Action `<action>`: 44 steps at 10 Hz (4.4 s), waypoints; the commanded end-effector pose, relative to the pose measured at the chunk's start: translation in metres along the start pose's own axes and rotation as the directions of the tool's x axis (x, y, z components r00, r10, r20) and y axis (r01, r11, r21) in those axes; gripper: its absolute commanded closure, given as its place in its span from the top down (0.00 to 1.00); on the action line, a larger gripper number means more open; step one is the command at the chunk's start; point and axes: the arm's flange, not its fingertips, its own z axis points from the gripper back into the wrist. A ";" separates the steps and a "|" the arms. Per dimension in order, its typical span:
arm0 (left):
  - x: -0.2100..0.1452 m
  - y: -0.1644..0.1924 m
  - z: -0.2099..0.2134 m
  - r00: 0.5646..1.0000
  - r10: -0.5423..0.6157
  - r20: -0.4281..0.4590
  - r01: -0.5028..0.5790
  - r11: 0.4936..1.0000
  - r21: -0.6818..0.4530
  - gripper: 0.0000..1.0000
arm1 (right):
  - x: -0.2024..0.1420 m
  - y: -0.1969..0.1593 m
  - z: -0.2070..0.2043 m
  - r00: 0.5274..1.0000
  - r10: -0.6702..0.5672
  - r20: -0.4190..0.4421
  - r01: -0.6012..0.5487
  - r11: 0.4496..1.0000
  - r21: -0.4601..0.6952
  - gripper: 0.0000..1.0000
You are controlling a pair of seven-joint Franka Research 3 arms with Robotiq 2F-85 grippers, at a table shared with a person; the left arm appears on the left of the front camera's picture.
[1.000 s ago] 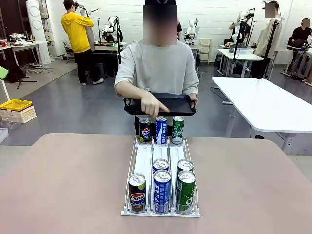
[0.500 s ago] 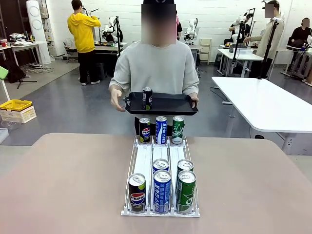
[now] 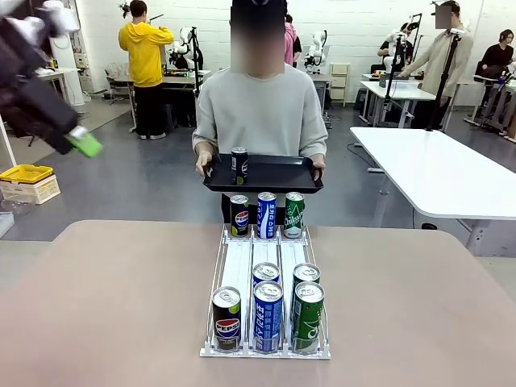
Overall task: Retrieve and hand over the desired beverage to the person.
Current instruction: Pick up another can of the same type that the person held from the Automatic Can Dispenser.
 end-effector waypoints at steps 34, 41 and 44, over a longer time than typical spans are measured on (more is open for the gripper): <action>0.087 -0.206 -0.337 0.749 0.649 -0.138 -0.514 0.699 0.498 1.00 | -0.001 -0.001 -0.002 1.000 0.006 0.009 -0.006 1.000 0.023 1.00; 0.091 -0.195 -0.346 0.767 0.627 -0.139 -0.497 0.716 0.491 1.00 | -0.001 -0.001 -0.002 1.000 0.006 0.009 -0.006 1.000 0.023 1.00; 0.090 -0.188 -0.350 0.785 0.601 -0.147 -0.481 0.742 0.466 1.00 | -0.001 -0.001 -0.002 1.000 0.006 0.009 -0.006 1.000 0.023 1.00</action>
